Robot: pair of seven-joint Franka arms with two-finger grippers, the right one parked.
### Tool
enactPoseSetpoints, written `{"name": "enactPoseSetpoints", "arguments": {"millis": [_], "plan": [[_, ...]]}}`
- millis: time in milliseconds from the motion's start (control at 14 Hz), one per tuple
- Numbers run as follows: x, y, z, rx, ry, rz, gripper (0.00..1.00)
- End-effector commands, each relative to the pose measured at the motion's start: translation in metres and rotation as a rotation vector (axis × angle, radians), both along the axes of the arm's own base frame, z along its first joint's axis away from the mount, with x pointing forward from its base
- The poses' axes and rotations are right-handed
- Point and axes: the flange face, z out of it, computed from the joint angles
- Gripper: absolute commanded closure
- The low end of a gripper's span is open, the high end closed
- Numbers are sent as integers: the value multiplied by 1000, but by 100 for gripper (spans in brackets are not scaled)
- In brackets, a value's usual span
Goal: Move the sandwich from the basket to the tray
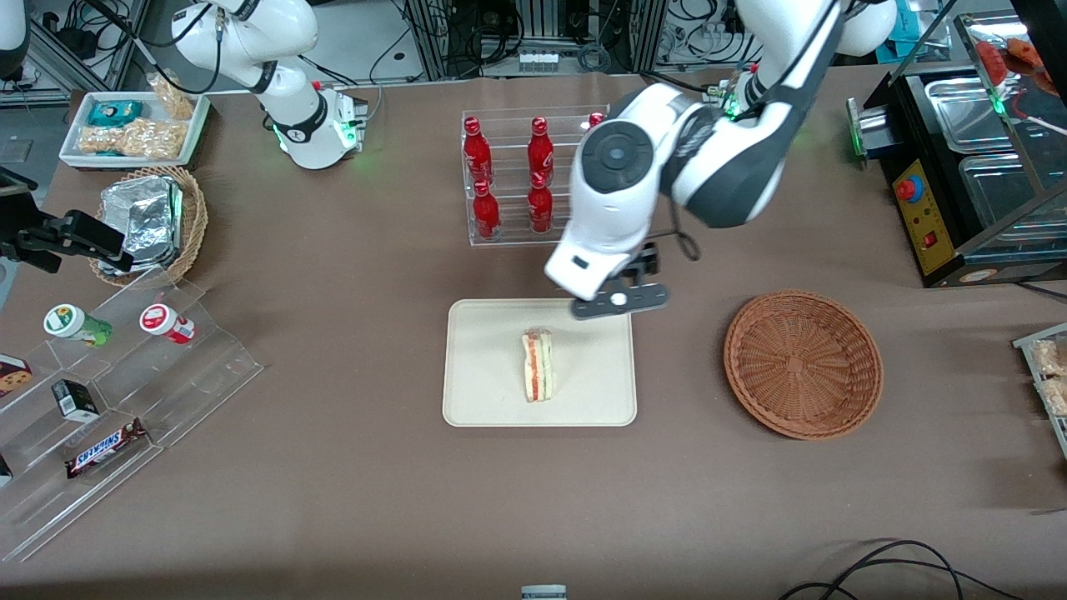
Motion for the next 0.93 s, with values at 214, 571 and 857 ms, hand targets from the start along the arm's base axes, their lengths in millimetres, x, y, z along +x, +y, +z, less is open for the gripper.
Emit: {"name": "enactPoseSetpoints", "arguments": {"millis": [214, 571, 857], "plan": [[17, 127, -13, 89, 126, 102, 0], [6, 243, 17, 46, 161, -16, 0], [-8, 312, 57, 1, 190, -129, 0]]}}
